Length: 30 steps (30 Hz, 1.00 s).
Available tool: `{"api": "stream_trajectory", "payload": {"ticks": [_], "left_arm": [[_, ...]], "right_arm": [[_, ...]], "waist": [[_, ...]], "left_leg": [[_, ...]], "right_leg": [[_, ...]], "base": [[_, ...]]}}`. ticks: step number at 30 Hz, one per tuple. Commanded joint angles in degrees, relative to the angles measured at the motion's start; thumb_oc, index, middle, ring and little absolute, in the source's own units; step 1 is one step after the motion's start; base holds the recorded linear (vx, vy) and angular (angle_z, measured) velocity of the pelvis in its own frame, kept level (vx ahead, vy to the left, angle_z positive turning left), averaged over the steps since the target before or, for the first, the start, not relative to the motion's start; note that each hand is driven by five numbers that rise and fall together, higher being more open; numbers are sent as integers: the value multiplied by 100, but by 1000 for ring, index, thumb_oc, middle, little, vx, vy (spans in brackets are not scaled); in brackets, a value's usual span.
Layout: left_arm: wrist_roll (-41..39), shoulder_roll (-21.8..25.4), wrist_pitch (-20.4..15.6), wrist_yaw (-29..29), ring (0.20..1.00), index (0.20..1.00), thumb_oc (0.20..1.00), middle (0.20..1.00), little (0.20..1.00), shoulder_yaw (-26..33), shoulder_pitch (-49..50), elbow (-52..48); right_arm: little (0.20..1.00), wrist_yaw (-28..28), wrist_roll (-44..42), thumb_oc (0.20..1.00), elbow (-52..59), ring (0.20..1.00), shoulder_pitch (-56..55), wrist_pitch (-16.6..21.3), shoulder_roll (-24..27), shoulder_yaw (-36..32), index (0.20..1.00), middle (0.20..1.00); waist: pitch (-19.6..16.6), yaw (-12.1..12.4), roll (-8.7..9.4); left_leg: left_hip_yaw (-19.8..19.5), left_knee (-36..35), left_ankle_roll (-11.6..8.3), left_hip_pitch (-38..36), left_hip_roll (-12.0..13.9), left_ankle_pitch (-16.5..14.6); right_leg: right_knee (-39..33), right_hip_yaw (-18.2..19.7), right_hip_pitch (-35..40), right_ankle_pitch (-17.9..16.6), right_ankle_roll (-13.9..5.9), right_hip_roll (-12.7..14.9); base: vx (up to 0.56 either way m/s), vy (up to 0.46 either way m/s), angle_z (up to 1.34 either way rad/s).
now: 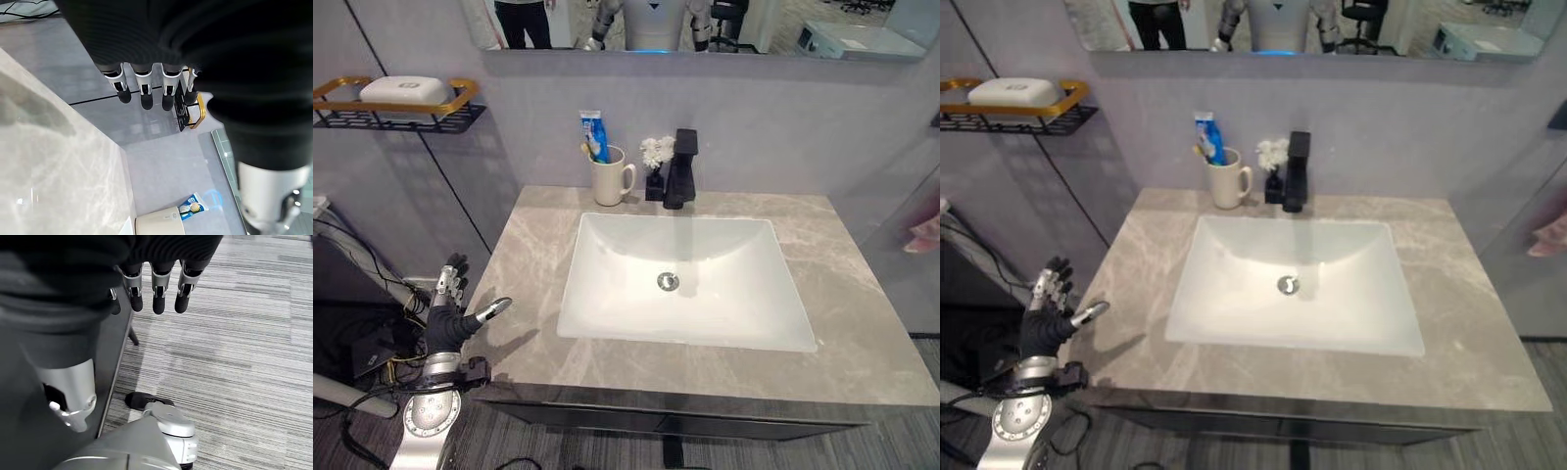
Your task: Put brush and paste in cup on sink, flatten towel.
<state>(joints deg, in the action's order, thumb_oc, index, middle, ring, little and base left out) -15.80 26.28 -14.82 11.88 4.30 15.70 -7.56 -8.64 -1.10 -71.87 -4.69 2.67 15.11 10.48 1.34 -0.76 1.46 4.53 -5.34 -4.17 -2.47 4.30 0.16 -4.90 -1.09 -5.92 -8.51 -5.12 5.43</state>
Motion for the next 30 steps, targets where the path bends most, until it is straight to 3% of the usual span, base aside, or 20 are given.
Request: {"api": "stream_trajectory", "payload": {"ticks": [1, 6, 9, 11, 12, 13, 14, 18, 21, 23, 25, 28, 30], "left_arm": [[67, 351, -296, -204, 1000, 1000, 1000, 1000, 1000, 90, -346, -351], [268, 706, -337, -267, 1000, 1000, 1000, 1000, 1000, 22, -429, -493], [298, 785, -453, -238, 1000, 1000, 1000, 1000, 1000, 57, -508, -606], [266, 750, -493, -201, 1000, 1000, 1000, 1000, 1000, 79, -510, -686], [228, 722, -516, -206, 1000, 1000, 1000, 1000, 1000, 55, -513, -694], [220, 771, -528, -236, 1000, 1000, 1000, 1000, 1000, 16, -536, -717], [221, 771, -531, -235, 1000, 1000, 1000, 1000, 1000, 13, -546, -711], [154, 777, -563, -261, 1000, 1000, 1000, 1000, 1000, -70, -727, -746], [30, 695, -542, -277, 1000, 1000, 1000, 1000, 1000, -108, -826, -749], [41, 688, -535, -306, 1000, 1000, 1000, 1000, 1000, -152, -854, -766], [61, 685, -530, -302, 1000, 1000, 1000, 1000, 1000, -161, -871, -788], [119, 569, -546, -215, 1000, 1000, 1000, 1000, 1000, -207, -985, -634], [128, 490, -588, -106, 1000, 1000, 1000, 1000, 1000, -136, -956, -598]], "right_arm": [[1000, -38, 156, 1000, 50, 1000, 112, 83, -58, 143, 1000, 1000], [1000, -27, 62, 1000, 124, 1000, -39, 90, -124, 32, 1000, 1000], [1000, 42, -243, 1000, 125, 1000, -228, 123, -162, -204, 1000, 1000], [1000, -160, -756, 1000, -100, 1000, -328, 102, -103, -819, 1000, 1000], [1000, -252, -898, 1000, -197, 1000, -326, 99, -66, -1036, 1000, 1000], [1000, -318, -919, 1000, -251, 1000, -277, 86, 20, -1177, 1000, 1000], [1000, -318, -918, 1000, -251, 1000, -272, 85, 20, -1181, 1000, 1000], [1000, -263, -776, 1000, -235, 1000, -405, 99, 92, -1060, 1000, 1000], [1000, -256, -824, 1000, -208, 1000, -413, 130, 61, -1030, 1000, 1000], [1000, -267, -811, 1000, -185, 1000, -342, 142, 61, -986, 1000, 1000], [1000, -289, -829, 1000, -105, 1000, -281, 169, 52, -963, 1000, 1000], [1000, -386, -773, 1000, 124, 1000, 152, 259, -97, -609, 1000, 1000], [1000, -445, -659, 1000, 559, 1000, 310, 394, -103, -371, 1000, 1000]], "waist": [[203, -82, 381], [417, -182, 488], [623, -373, 544], [630, -515, 460], [641, -548, 408], [728, -509, 274], [722, -514, 285], [719, -493, 53], [653, -376, -49], [535, -265, -60], [504, -178, -34], [346, 290, 165], [314, 427, 211]], "left_leg": [[-257, 1080, 318, 216, -263, -698], [-208, 1537, 408, 437, -486, -896], [-1, 1855, 460, 781, -649, -989], [217, 1899, 483, 881, -682, -1052], [312, 1886, 491, 904, -690, -1058], [520, 1883, 484, 965, -592, -984], [519, 1876, 485, 987, -605, -956], [817, 1302, 485, 905, -484, -555], [1075, 946, 490, 855, -344, -289], [1155, 825, 461, 818, -328, -330], [1278, 830, 459, 849, -314, -303], [2107, 841, 482, 1061, -122, -136], [2449, 892, 440, 1103, -13, -80]], "right_leg": [[515, -133, 213, 265, -606, 659], [726, -42, 101, 116, -682, 870], [707, 172, -191, -332, -769, 1103], [559, 262, -368, -614, -828, 1231], [516, 250, -472, -724, -834, 1273], [654, -289, -736, -667, -818, 1352], [657, -286, -760, -679, -814, 1365], [1525, -1034, -658, 117, -603, 1196], [2087, -1321, -415, 699, -454, 1020], [2143, -1440, -95, 988, -481, 955], [2105, -1547, 111, 1074, -476, 960], [1902, -2364, 749, 1177, -478, 940], [1472, -2729, 839, 1207, -470, 912]], "base": [[-91, 106, 24], [-130, 155, 11], [-223, 202, -2], [-129, 204, -21], [-177, 248, -64], [-157, 165, -85], [-188, 164, -116], [-156, 129, -70], [-168, 31, -49], [-60, -36, -64], [-66, -44, -42], [-228, -130, -115], [-158, -135, -178]]}}
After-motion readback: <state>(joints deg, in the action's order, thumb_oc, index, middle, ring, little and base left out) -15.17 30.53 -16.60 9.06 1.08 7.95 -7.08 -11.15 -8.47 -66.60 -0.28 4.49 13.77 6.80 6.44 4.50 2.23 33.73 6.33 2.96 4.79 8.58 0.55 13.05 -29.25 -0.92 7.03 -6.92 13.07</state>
